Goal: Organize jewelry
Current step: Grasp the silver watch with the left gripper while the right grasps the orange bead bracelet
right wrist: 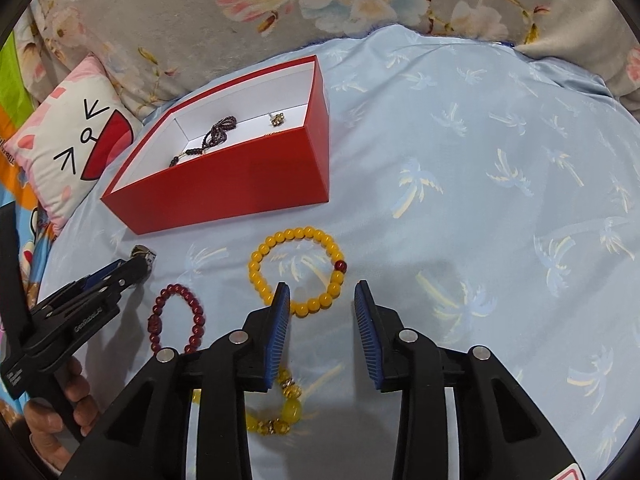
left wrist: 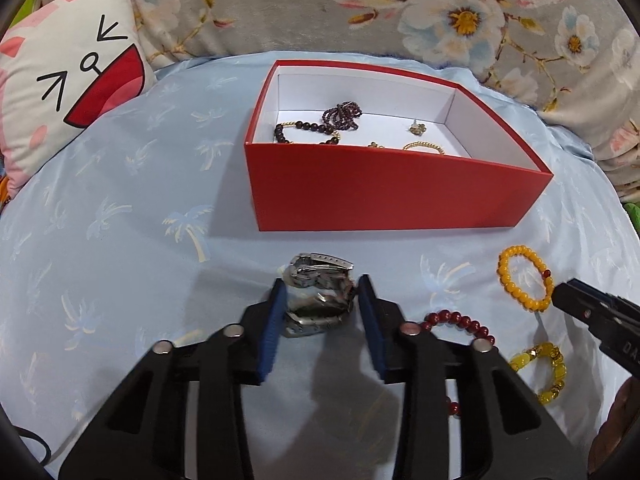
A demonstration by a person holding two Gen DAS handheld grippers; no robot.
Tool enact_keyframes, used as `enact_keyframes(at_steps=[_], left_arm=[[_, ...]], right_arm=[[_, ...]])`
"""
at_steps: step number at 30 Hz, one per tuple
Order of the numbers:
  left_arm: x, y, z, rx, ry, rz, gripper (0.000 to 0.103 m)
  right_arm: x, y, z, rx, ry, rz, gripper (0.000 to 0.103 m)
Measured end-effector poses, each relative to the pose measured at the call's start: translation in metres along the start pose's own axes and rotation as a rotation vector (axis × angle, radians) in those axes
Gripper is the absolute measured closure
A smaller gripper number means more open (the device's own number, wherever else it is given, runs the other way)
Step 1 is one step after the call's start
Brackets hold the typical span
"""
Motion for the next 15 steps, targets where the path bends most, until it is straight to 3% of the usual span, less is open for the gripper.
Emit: enact_keyframes(at_steps=[6,8,10,12,14,15], left_arm=[[-0.001,0.001,-0.001,0.0,-0.016,-0.002,0.081],[0.0,0.001,-0.001,0.0,-0.035,-0.01,0.091],[0.0,0.001,-0.001,0.0,-0.036,-0.011,0.092],[0.001,0.0,-0.001,0.002,-0.04,-0.012,0.092],[0.001,0.001,-0.001,0.002,-0.042,-0.015,0.092],[0.001,0.0,-0.001,0.003,-0.048,-0.021,0.093]], right_arm=[[-0.003,0.01,0.014,0.003,-0.022,0.002,0.069],[-0.003,0.011,0.02,0.009,-0.031,-0.001,0.069],[-0.002,0.013,0.023,0.005,-0.043,-0.013,0.07],[0.001,0.013,0.025,0.002,-0.063,-0.031,0.074],[0.003,0.014,0.027,0.0,-0.085,-0.055,0.091],[0.004,0.014,0.027,0.001,-0.093,-0.061,0.094]])
Point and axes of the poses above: each gripper's, at about its wrist camera, not at the fingertips, and z roughly the way its jaws point, x to its left, y to its top, the point moved 4 cm from there along z, roughly the way its jaws point, and after that the axes turned 3 degrees about -x, right-handed, at the moved point
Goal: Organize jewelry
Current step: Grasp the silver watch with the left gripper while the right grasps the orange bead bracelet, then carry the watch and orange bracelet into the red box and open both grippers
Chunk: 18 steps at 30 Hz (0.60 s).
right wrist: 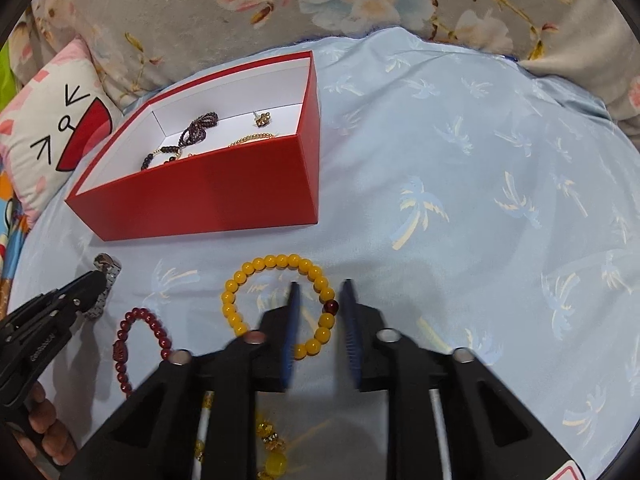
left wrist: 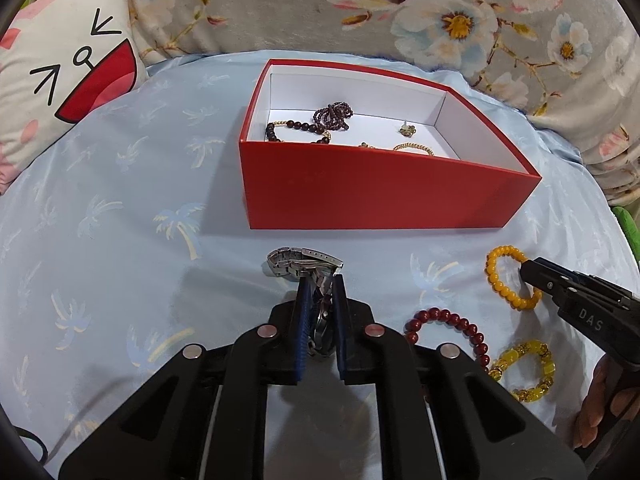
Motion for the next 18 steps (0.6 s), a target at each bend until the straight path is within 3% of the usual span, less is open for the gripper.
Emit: enact_keyframes(at_steps=[18], left_arm=[[0.007,0.0,-0.023,-0.001,-0.05,-0.059,0.097]], right_arm=[[0.008,0.011,-0.041,-0.05,0.11,0.047,0.095]])
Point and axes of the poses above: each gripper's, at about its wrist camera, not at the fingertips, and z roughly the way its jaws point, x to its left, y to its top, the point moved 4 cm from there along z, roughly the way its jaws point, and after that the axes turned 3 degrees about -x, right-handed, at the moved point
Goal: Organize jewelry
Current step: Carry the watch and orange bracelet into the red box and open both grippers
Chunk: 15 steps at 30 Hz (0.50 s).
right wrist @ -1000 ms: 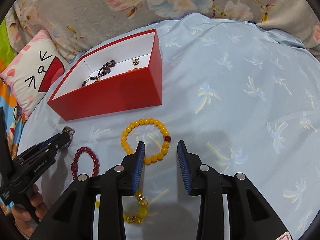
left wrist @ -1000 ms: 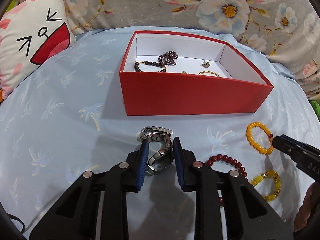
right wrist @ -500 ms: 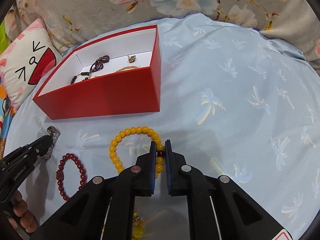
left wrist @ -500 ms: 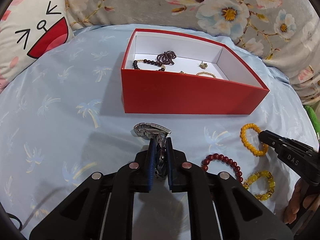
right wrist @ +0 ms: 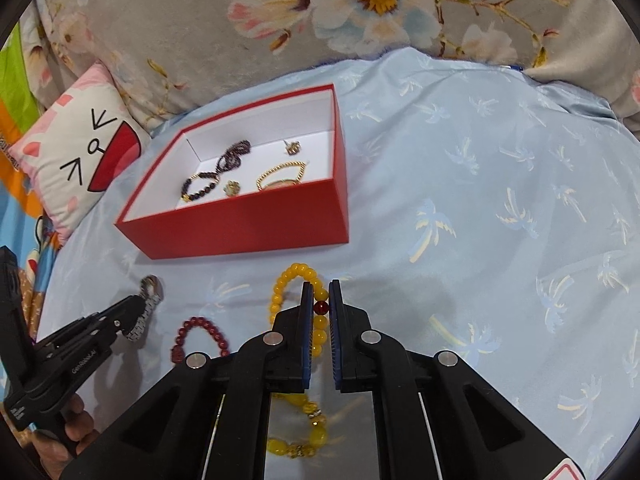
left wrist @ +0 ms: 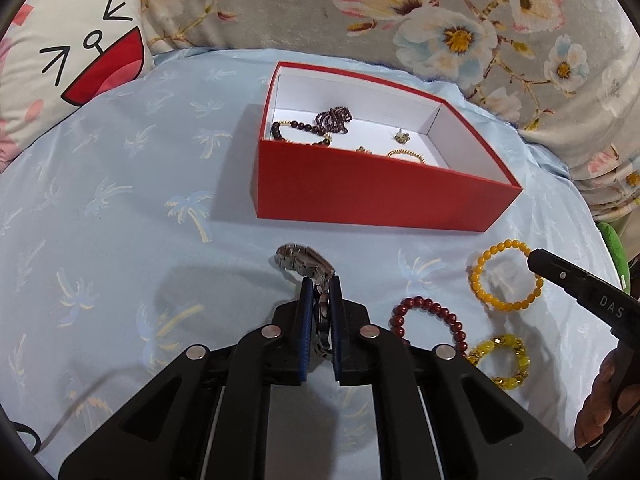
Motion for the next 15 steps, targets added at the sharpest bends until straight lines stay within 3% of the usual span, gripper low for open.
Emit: enact_keyframes(at_steps=[9,15], left_arm=[[-0.005,0.018,-0.032,-0.042,-0.054,-0.028,0.097],[-0.021,0.046,-0.057,-0.099,-0.087,0.003,0.097]], right_arm=[[0.013,0.018,-0.029,-0.073,0.036,-0.016,0.096],[0.023,0.043,-0.043,-0.119,0.058,-0.04,0.096]])
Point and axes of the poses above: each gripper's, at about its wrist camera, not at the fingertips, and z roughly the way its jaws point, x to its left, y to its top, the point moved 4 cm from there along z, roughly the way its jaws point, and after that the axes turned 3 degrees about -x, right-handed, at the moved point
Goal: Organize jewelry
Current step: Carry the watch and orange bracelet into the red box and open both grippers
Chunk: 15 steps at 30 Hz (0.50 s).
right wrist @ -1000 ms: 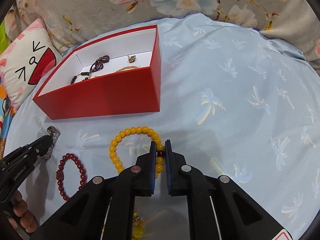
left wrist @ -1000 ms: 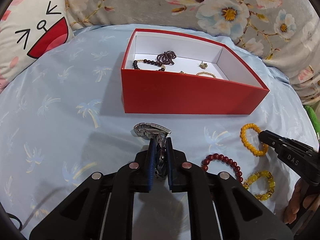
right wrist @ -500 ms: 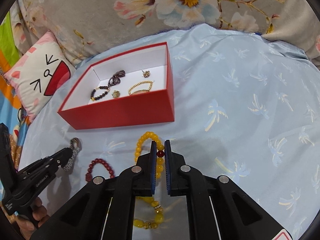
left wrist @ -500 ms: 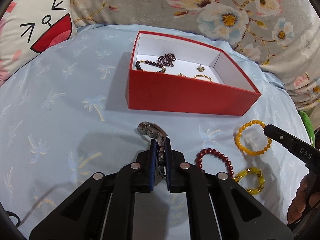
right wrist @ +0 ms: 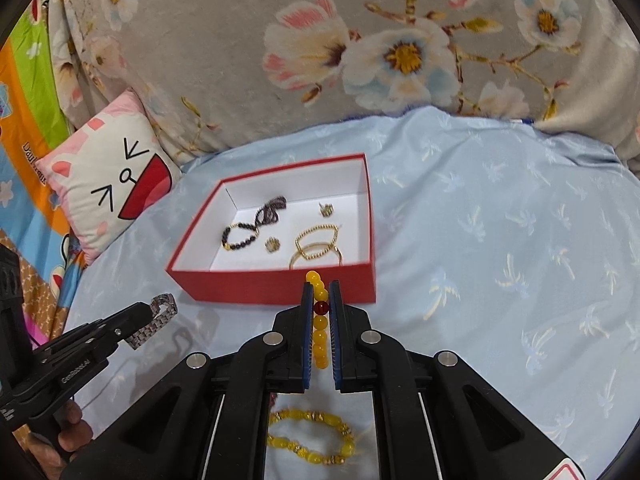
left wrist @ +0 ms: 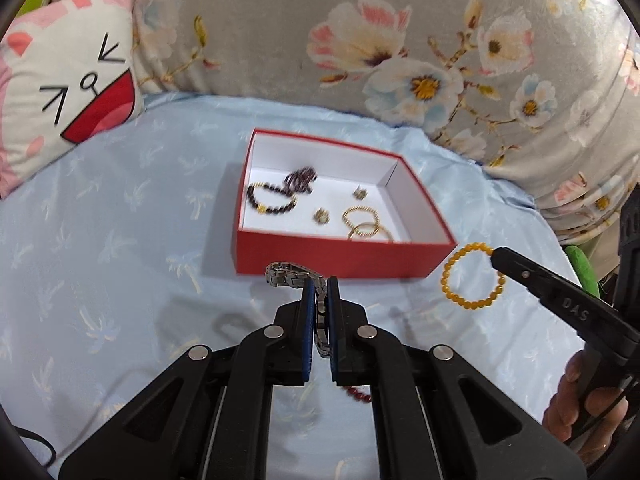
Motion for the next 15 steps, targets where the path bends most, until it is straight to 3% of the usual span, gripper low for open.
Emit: enact_keyframes(at_steps=[7,15], left_arm=[[-0.025,0.061,0.005,-0.059,-0.03,0.062,0.097],[-0.029,0.111,0.07,-0.044,-0.028,0.088,0.097]], right_arm=[[0.012,0.05,0.017,-0.037,0.033,-0.02,0.096],[0.021,0.086,0.081,0.006,0.048,-0.025,0.095]])
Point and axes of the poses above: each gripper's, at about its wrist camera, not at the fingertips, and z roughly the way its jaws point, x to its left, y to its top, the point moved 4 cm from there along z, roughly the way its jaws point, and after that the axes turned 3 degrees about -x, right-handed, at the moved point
